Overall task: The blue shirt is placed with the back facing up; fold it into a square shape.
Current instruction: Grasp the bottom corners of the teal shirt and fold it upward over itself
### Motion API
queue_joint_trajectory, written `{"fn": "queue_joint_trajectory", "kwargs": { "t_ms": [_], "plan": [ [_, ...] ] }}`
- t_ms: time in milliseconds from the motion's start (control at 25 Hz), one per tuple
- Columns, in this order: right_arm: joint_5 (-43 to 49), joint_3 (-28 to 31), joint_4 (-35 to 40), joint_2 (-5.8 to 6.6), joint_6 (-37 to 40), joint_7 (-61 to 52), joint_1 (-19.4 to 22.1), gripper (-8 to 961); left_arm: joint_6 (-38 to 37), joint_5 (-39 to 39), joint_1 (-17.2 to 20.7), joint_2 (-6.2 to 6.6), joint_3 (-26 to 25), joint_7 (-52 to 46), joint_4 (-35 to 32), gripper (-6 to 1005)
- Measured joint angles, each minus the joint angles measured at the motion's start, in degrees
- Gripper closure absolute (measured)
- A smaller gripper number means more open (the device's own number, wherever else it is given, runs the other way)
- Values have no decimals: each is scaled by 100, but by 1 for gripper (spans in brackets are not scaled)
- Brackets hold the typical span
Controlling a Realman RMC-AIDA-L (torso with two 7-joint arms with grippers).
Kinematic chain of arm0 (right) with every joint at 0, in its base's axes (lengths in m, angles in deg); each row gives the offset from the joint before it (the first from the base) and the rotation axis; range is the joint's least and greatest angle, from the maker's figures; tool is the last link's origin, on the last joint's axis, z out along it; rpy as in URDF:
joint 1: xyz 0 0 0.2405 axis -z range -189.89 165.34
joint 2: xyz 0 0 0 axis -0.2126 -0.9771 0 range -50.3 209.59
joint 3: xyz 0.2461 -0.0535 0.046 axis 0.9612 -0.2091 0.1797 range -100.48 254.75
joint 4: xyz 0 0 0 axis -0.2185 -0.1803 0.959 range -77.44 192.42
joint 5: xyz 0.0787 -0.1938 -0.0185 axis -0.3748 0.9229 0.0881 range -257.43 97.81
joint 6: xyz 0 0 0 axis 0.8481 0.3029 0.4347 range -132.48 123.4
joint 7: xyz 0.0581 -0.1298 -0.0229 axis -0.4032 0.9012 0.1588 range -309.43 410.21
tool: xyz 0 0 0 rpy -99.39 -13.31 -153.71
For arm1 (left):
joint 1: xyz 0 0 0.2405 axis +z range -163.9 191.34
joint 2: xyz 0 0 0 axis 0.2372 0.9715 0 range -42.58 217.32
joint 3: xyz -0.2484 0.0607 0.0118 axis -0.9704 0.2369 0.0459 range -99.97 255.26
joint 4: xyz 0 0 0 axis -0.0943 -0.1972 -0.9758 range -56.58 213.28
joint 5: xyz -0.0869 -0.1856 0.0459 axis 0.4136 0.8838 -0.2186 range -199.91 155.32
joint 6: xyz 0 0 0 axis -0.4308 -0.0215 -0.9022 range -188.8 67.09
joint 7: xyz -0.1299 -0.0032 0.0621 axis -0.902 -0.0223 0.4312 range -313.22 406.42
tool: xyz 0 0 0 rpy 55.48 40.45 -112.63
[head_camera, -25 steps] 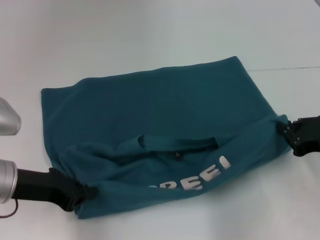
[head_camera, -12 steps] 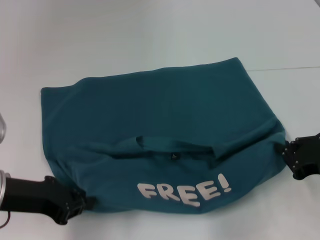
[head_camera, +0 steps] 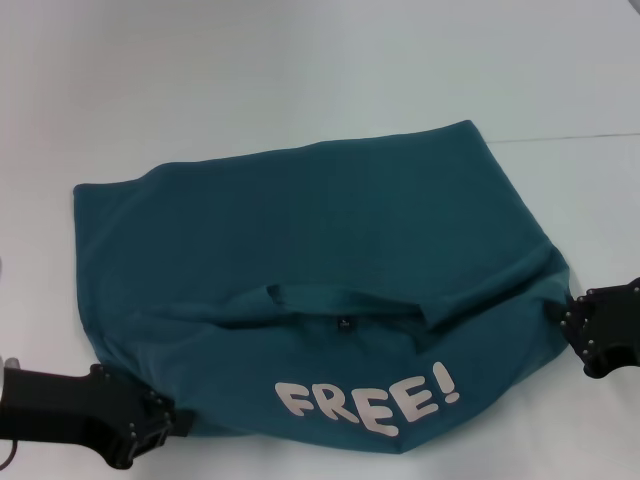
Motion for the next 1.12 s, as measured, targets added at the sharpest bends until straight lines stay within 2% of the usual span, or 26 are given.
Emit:
{"fn": "queue_joint_trajectory", "kwargs": {
  "t_ms": [800, 1120],
  "plan": [
    [-587, -67, 305, -6, -94, 519, 533, 917, -302, 30, 160, 15, -62, 0, -448, 997],
    [-1286, -75, 373, -8, -148, 1063, 934, 918, -383, 33, 243, 4, -49, -19, -600, 996]
  ]
}}
